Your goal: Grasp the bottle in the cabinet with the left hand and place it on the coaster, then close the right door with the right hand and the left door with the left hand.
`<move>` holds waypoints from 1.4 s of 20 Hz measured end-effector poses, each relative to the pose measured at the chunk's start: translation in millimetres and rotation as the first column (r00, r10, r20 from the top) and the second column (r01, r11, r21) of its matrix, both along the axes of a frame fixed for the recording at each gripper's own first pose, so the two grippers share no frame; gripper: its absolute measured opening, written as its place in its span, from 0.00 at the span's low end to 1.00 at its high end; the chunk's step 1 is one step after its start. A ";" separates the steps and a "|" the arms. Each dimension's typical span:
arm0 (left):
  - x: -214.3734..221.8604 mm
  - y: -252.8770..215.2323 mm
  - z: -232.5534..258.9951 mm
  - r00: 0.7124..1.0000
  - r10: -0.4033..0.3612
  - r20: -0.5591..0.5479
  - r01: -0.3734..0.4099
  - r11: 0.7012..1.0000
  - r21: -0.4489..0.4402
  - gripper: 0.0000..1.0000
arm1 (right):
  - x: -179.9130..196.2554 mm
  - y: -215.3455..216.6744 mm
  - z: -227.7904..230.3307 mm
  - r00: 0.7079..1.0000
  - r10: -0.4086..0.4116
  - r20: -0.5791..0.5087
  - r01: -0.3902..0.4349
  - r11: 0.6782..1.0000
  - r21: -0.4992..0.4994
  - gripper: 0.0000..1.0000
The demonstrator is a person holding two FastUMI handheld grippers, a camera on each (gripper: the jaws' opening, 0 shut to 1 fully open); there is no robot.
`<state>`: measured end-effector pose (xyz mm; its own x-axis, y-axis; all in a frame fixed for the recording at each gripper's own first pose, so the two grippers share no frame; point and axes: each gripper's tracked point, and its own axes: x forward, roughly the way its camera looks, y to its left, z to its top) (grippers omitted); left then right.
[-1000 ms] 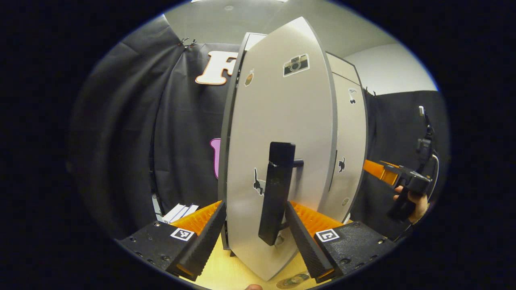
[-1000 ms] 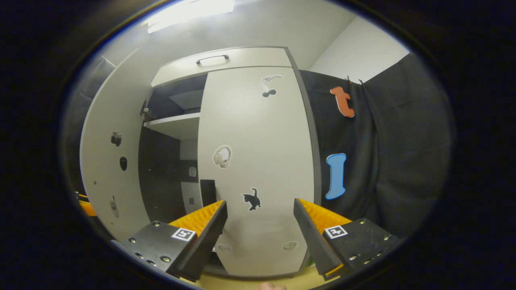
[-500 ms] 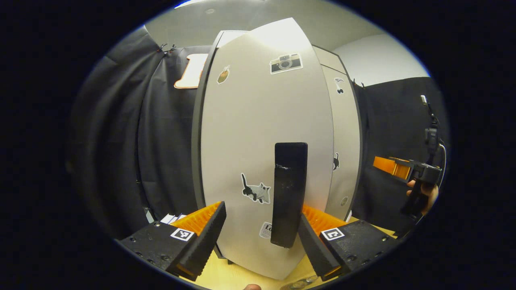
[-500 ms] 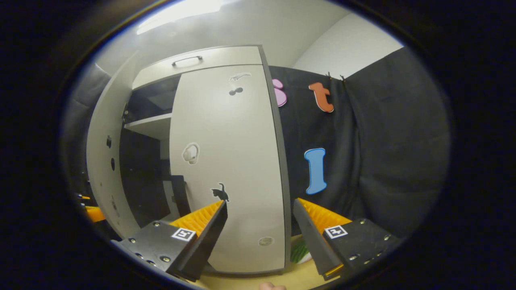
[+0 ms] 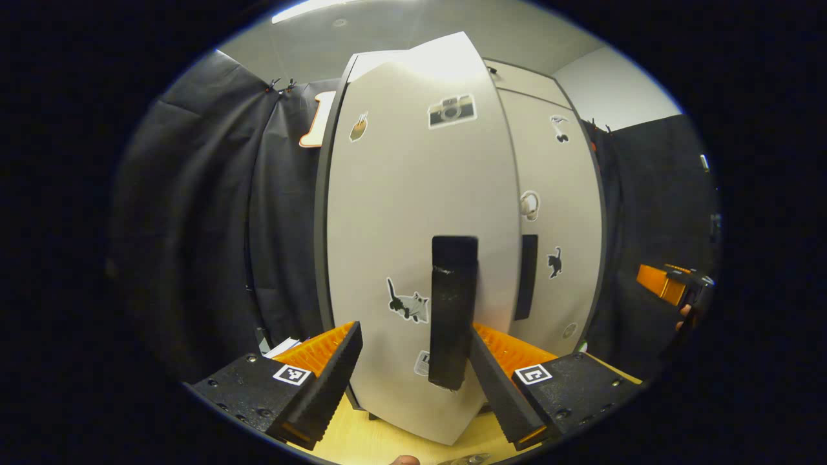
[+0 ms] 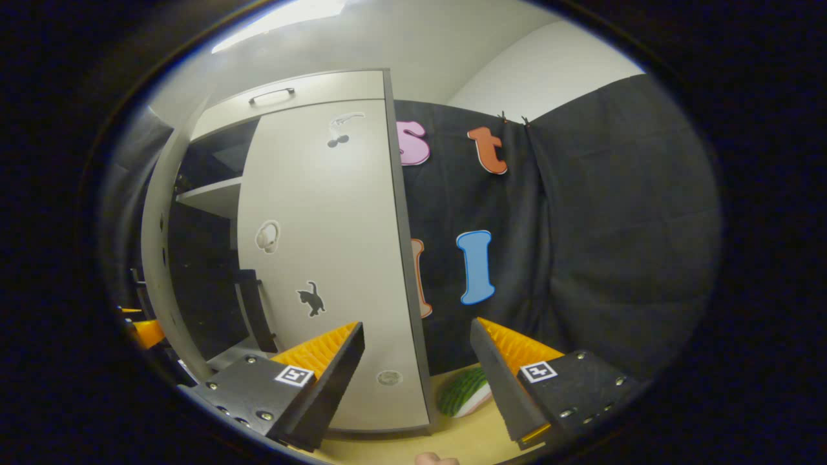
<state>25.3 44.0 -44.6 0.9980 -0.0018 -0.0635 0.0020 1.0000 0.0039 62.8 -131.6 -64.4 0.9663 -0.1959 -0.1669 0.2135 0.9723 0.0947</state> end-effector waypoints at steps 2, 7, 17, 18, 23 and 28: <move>7.4 -10.7 3.3 0.999 -0.029 0.015 0.028 0.999 0.029 0.98 | 7.4 -5.4 -2.2 1.000 -0.019 -0.001 0.019 1.000 0.013 1.00; 41.5 -34.0 -5.8 0.996 -0.092 0.021 0.093 0.994 -0.064 0.93 | 8.4 -8.1 -11.8 1.000 -0.011 -0.024 0.012 0.999 0.035 1.00; 81.8 -45.2 -12.9 0.994 -0.113 0.007 0.113 0.987 -0.116 0.95 | 8.0 -21.7 -13.4 1.000 -0.020 -0.020 0.021 0.999 0.028 1.00; 86.3 -45.8 -13.1 0.994 -0.111 0.005 0.110 0.987 -0.119 0.95 | 8.4 -22.3 -13.2 1.000 -0.018 -0.018 0.018 1.000 0.023 1.00; 103.3 -47.3 -16.6 0.995 -0.100 -0.001 0.099 0.988 -0.116 0.96 | 13.9 -11.1 -11.7 1.000 0.024 -0.013 -0.024 1.000 0.013 1.00; 114.7 -47.7 -19.7 0.995 -0.099 -0.014 0.097 0.986 -0.135 0.99 | 5.5 5.4 -2.6 0.997 0.079 0.002 -0.079 0.997 0.002 1.00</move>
<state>140.0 -3.7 -64.3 0.9911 -0.1092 -0.0765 0.0986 0.9865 -0.1311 68.3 -126.2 -67.0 0.9790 -0.1187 -0.1658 0.1360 0.9860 0.0968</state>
